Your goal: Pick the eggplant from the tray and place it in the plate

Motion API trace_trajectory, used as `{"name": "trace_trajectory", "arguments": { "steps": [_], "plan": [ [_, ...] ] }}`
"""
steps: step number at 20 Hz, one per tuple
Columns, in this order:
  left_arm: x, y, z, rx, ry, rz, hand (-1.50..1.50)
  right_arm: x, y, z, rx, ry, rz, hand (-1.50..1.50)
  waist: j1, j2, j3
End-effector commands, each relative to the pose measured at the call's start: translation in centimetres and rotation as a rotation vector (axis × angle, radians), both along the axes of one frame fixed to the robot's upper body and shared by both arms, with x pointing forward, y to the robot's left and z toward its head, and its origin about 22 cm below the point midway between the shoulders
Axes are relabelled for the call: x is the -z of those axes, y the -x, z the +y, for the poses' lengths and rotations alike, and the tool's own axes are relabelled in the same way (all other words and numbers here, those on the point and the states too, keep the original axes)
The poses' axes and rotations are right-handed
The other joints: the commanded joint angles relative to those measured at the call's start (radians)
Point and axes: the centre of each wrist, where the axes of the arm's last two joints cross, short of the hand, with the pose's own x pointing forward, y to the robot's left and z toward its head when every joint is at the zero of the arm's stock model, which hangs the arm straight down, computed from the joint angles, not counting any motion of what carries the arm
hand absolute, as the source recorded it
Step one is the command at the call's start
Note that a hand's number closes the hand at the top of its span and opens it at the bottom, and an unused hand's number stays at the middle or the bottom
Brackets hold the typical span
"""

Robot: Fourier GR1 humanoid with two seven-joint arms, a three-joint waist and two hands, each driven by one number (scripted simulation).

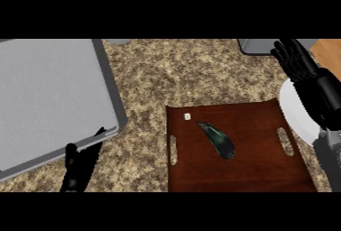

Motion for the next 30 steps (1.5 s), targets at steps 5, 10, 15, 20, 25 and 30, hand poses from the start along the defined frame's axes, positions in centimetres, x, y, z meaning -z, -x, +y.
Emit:
{"name": "trace_trajectory", "arguments": {
  "steps": [5,10,15,20,25,30],
  "plan": [
    [-5.4,-1.6,0.0,0.11,-0.071,-0.341,0.0,7.9,0.2,6.9,-0.055,-0.044,0.505,1.5,0.097,0.041,-0.016],
    [-6.7,-3.3,1.2,0.075,-0.094,-0.411,0.0,10.6,0.8,10.1,0.228,0.132,0.382,-1.5,0.063,0.043,-0.016],
    [-6.8,-3.5,3.9,0.031,-0.1,-0.418,0.0,14.0,4.3,15.8,0.189,0.169,0.26,-1.5,0.027,0.033,-0.015],
    [-4.6,-4.4,4.0,-0.007,-0.11,-0.41,0.0,13.6,3.6,14.4,0.286,0.285,0.21,-1.5,0.011,0.034,-0.017],
    [-5.6,-3.2,4.7,0.023,-0.089,-0.418,0.0,11.2,3.5,11.5,0.348,0.484,0.244,-1.5,0.013,0.028,-0.017],
    [-3.9,-2.8,3.2,0.03,-0.116,-0.399,0.0,8.8,4.0,12.6,0.278,0.764,0.381,-1.5,0.005,0.027,-0.018]
  ]
}}
